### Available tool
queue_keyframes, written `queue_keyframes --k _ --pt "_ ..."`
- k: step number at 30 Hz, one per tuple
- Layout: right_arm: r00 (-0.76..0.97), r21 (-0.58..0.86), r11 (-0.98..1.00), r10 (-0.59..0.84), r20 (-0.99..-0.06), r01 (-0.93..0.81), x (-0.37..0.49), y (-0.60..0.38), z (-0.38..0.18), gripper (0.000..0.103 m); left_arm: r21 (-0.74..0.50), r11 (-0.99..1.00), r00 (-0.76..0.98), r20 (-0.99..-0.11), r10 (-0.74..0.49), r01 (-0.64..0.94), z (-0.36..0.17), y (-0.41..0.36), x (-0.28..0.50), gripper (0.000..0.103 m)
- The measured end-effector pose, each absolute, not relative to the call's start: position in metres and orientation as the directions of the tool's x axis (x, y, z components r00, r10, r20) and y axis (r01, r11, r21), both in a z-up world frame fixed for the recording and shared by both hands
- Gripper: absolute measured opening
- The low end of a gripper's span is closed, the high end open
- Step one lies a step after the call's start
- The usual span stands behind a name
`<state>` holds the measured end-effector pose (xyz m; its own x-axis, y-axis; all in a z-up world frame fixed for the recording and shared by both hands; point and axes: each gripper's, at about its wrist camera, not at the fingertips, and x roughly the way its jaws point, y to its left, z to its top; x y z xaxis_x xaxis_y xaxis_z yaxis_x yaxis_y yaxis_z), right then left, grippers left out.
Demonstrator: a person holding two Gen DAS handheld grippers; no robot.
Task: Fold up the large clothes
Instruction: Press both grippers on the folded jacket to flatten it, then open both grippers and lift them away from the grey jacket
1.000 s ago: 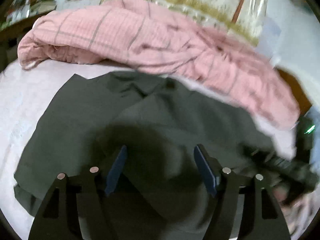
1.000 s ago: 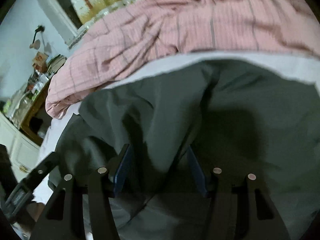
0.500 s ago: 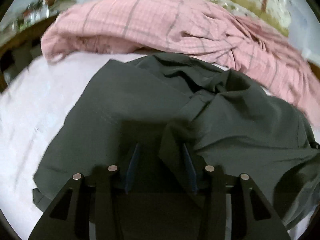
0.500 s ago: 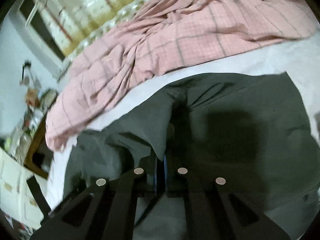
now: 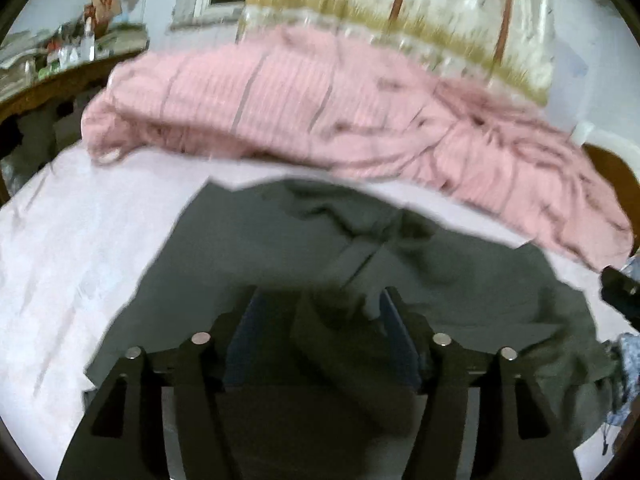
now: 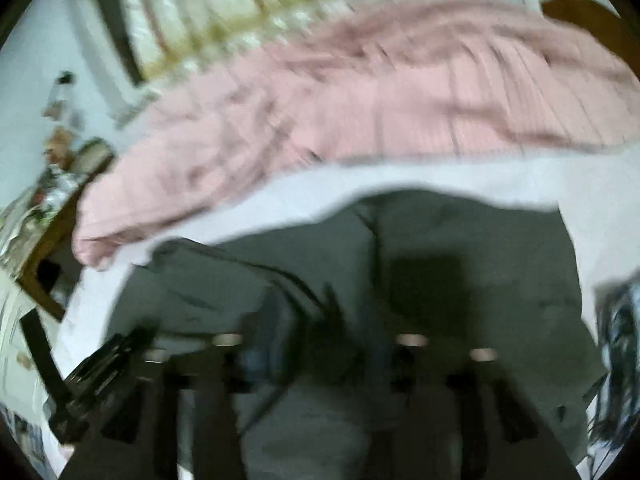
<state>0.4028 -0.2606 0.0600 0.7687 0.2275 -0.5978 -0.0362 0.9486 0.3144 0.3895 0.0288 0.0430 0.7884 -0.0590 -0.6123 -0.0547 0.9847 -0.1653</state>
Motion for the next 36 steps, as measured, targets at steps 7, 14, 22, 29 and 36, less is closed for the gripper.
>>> queue_keyframes --k 7,14,22,29,36 --pt "0.612 0.296 0.942 0.327 -0.72 -0.156 0.423 -0.209 0.027 0.057 -0.064 0.988 0.83 -0.552 0.082 -0.141 0.045 0.015 0.384 0.067" --pt "0.578 0.074 0.986 0.148 -0.803 -0.15 0.429 -0.179 -0.03 0.058 -0.098 0.991 0.809 -0.588 0.02 -0.096 0.041 0.017 0.388 0.067" --pt "0.668 0.117 0.991 0.13 -0.733 -0.065 0.396 -0.219 0.034 0.058 -0.19 0.982 0.87 -0.483 -0.101 0.009 0.095 0.019 0.356 0.073" --pt "0.814 0.207 0.978 0.13 -0.565 -0.013 0.311 -0.271 0.114 0.067 -0.195 0.979 0.927 -0.353 -0.131 0.064 0.155 0.027 0.305 0.081" --pt "0.859 0.16 0.987 0.095 -0.504 -0.016 0.243 -0.29 0.116 0.078 -0.221 0.972 0.953 -0.269 -0.139 0.079 0.185 0.036 0.242 0.103"
